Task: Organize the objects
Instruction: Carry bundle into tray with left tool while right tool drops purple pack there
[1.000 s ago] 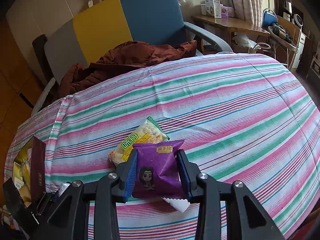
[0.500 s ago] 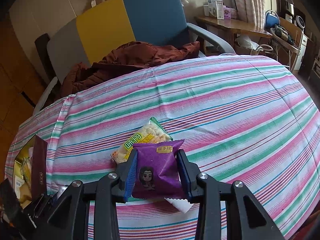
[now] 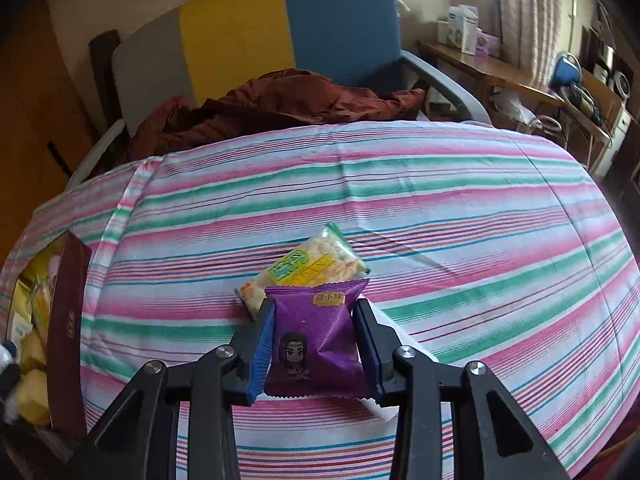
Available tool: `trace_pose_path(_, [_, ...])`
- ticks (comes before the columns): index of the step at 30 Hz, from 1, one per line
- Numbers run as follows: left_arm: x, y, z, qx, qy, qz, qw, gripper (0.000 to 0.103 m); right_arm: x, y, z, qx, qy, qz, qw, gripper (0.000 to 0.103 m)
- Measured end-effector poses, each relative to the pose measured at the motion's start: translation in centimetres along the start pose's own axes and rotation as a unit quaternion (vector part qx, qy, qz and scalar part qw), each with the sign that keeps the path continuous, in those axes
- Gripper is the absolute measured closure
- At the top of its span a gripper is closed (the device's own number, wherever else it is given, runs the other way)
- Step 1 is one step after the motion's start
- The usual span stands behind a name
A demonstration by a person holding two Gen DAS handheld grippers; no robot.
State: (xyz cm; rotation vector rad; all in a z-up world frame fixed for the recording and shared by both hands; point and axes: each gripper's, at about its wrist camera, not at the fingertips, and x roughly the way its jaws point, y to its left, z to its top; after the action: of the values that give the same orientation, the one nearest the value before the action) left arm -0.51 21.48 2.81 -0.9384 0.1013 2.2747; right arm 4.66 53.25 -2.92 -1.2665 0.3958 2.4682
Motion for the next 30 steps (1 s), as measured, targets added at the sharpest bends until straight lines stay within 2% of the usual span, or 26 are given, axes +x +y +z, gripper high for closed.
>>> trace_pose_path(3, [-2.0, 3.4, -0.1, -0.027, -0.011, 0.000, 0.9996, 0.067, -1.0, 2.6, 0.1, -0.026, -0.003, 0.015, 1.000, 0.065])
trace_pose_path(7, [-4.3, 7.4, -1.1, -0.052, -0.028, 0.006, 0.9982, 0.067, -2.8, 7.7, 0.0, -0.066, -0.016, 0.057, 0.996, 0.065])
trace_pose_path(11, [-6.2, 10.4, -2.6, -0.070, -0.037, 0.023, 0.9966, 0.067, -4.2, 14.0, -0.9, -0.112, -0.024, 0.106, 0.988, 0.065])
trace_pose_path(16, [-7.2, 13.9, -4.5, -0.106, -0.034, 0.045, 0.9928, 0.067, -4.9, 20.7, -2.3, -0.140, -0.015, 0.170, 0.975, 0.065])
trace_pose_path(20, [-7.4, 15.3, -5.4, -0.119, -0.032, 0.048, 0.9913, 0.067, -4.4, 24.8, -2.8, -0.153, 0.001, 0.207, 0.966, 0.065])
trace_pose_path(24, [-7.3, 16.3, -4.6, -0.141, -0.041, 0.040, 0.9884, 0.066, -3.8, 28.2, -2.5, -0.164, 0.007, 0.228, 0.960, 0.065])
trace_pose_path(30, [-6.8, 17.1, -3.5, -0.150, -0.049, 0.041, 0.9867, 0.066, -3.5, 30.0, -2.1, -0.163, 0.003, 0.237, 0.958, 0.065])
